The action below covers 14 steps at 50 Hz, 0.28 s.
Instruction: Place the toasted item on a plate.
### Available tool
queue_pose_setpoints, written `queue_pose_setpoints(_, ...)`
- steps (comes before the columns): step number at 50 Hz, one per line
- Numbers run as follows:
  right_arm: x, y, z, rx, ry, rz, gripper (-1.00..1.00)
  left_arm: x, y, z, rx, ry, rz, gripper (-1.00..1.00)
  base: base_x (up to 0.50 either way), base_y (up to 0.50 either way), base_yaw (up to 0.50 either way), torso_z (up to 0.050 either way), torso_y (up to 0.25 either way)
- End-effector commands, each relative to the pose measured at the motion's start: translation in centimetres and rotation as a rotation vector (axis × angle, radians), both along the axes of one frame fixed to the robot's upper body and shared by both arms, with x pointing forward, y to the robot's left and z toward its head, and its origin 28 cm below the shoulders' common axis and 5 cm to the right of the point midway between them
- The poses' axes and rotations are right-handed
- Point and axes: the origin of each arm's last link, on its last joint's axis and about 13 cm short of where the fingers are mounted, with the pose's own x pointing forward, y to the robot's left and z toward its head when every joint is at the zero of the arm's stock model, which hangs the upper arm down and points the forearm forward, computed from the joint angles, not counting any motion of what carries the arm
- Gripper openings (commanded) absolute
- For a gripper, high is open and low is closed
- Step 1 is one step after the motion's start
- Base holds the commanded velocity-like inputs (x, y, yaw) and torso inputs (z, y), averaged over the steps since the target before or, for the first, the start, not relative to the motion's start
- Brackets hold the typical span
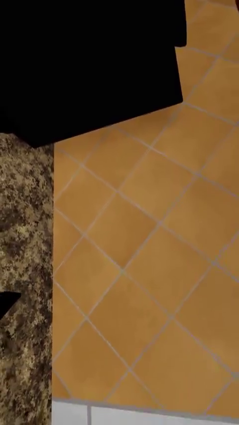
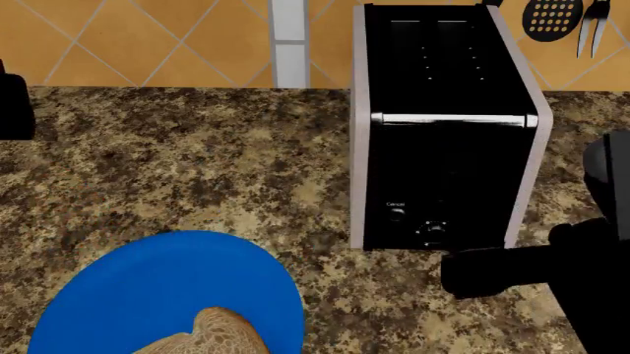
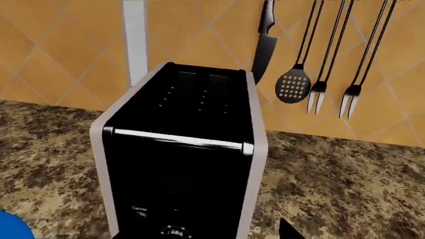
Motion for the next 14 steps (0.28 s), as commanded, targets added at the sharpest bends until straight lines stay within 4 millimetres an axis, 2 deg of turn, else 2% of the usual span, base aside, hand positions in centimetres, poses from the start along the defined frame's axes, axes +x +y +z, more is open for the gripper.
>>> queue_pose_setpoints(1, 0.1, -2.1, -0.5, -0.025, -0.015, -0.155, 1.0, -2.7, -0.3, -1.1, 0.022, -0.024, -0.034, 1.0, 0.0, 0.0, 0.0, 0.0, 0.0)
queue_pose_setpoints(7, 0.0, -2.7, -0.7, -0.021, -0.01, -0.198, 1.0, -4.0, -0.3, -2.5, 0.015, -0.022, -0.045, 1.0, 0.0, 0.0, 0.0, 0.0, 0.0)
queue_pose_setpoints(14, 0.0, -3.4, -1.0, -0.002, -0.007, -0.239, 1.0, -6.4, -0.5, -2.8, 0.04, -0.049, -0.059, 1.0, 0.0, 0.0, 0.0, 0.0, 0.0)
